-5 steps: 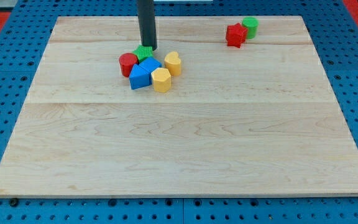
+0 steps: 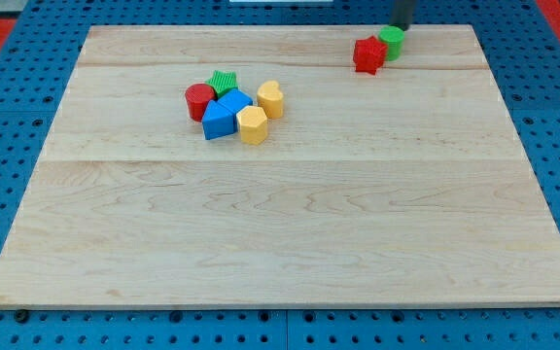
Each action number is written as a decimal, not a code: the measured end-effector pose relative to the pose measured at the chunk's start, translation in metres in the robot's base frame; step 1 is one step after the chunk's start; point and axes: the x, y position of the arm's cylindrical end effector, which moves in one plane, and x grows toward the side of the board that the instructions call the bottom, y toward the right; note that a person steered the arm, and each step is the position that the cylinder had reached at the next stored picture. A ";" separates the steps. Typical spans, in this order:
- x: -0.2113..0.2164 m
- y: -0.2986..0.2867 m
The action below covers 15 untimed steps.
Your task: Move the red star closer to the yellow heart
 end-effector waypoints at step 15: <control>0.093 -0.177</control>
